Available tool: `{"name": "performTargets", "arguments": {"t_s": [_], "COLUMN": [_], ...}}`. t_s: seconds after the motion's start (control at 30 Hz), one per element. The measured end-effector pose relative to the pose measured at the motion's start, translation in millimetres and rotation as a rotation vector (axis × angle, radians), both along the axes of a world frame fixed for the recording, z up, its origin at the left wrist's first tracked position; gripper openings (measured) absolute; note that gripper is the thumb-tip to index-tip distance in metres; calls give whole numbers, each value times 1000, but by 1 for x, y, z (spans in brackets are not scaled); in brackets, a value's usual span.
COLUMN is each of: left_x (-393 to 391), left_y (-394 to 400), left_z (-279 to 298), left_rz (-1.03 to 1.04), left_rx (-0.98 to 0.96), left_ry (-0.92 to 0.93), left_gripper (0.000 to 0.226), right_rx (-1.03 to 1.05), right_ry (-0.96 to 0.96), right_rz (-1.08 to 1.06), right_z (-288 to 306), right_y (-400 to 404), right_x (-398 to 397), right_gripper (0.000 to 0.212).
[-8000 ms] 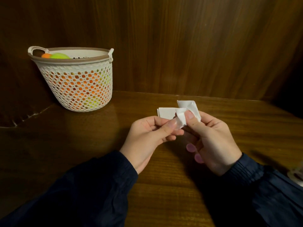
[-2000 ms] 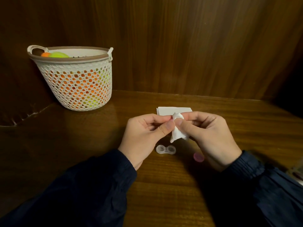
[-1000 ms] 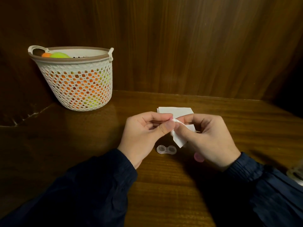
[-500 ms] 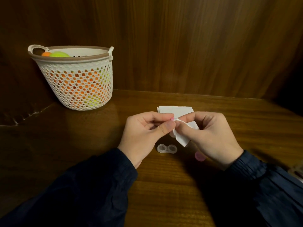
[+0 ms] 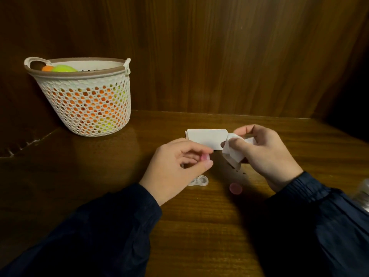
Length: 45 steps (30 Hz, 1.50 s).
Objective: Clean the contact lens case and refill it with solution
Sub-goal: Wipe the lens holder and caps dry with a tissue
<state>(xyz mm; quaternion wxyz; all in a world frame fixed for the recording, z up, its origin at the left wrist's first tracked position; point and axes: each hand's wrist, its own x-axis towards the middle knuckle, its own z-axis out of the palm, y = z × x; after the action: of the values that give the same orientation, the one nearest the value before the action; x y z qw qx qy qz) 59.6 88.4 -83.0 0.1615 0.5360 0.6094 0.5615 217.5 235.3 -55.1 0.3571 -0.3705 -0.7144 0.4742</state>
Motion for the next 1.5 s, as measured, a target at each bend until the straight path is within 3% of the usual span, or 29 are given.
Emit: {"name": "performTargets", "arguments": {"t_s": [0.13,0.27,0.33,0.43,0.57,0.8,1.17,1.37,1.5], "left_x": [1,-5,-7,-8,-9,-9,-9,-6,-3], "left_y": [-4,-7,-9,-11,-10,-11,-12,-10,-9], "left_z": [3,2,1,-1,-2,0,0,1,1], "left_rz": [-54,-57,-90,-135,-164,-176,-118,84,158], "left_rx": [-113,-160,-197,-258,-301,-342,-290,-148,-128], "left_ry": [260,417,456,504,496,519,550,447,257], "left_gripper": [18,12,11,9,8,5,18,23,21], "right_rx": [-56,-134,-115,22,173,207,264,262,186], "right_ry": [-142,-142,-185,-422,-704,-1017,-968,-879,-604], "right_rz": [95,164,107,46,235,376,420,442,451], "right_z": [-5,-5,-1,1,-6,-1,2,1,1], "right_y": [-1,-2,-1,2,4,8,1,0,-5], "right_x": [-2,-2,-1,2,4,5,9,7,6], "right_gripper": [23,36,38,33,28,65,48,38,40]}}
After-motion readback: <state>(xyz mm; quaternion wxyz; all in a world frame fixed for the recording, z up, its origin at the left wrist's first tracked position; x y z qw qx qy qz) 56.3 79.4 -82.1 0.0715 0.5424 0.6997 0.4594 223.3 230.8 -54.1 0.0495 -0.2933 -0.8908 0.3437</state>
